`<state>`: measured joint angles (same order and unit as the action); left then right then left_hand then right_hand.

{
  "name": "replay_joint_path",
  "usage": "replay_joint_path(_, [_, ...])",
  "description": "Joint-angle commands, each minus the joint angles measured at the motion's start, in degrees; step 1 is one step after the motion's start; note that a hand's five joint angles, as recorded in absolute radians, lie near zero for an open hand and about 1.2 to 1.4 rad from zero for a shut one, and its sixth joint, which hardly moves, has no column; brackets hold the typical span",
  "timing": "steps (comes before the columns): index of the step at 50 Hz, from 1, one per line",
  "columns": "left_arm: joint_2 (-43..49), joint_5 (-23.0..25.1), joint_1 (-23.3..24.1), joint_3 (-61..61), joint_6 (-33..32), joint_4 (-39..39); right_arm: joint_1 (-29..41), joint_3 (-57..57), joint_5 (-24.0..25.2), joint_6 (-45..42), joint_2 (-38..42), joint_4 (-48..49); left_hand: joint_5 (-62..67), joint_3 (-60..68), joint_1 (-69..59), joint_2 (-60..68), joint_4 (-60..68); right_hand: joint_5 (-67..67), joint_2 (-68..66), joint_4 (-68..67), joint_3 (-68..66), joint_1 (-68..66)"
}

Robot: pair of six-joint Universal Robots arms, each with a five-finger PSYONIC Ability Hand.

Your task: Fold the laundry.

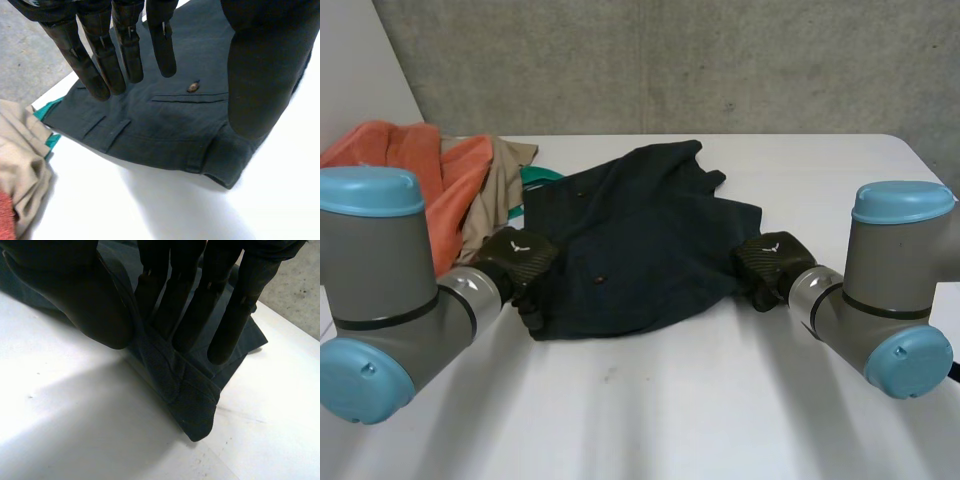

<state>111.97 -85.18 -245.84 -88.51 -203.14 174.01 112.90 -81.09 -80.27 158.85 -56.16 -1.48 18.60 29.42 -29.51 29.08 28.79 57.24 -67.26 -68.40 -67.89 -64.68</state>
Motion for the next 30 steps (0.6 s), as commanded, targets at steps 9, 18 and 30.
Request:
replay_joint_path(9, [8.35,-2.71,2.65,3.25,-0.15,1.42,-0.76,3.21,-3.49,12.26,-0.79,-5.10,4.32,3.50,-3.41,3.84,4.13,12.76,-12.74,-11.60,-12.11,-15.32])
replay_joint_path(18, [13.36,-5.78,3.18,7.90,-2.26,1.42,-0.32,4.71,-3.05,17.63,0.44,-8.18,40.15,39.32,-39.23,39.66,39.95,12.76,-12.74,-11.60,-12.11,-15.32])
replay_joint_path(30, [4.85,-13.52,-0.25,17.29,0.90,10.54,0.04,3.22,-0.06,12.01,-7.02,-13.36,51.40,50.58,-50.49,50.92,51.21,-57.24,57.26,58.40,57.89,54.68])
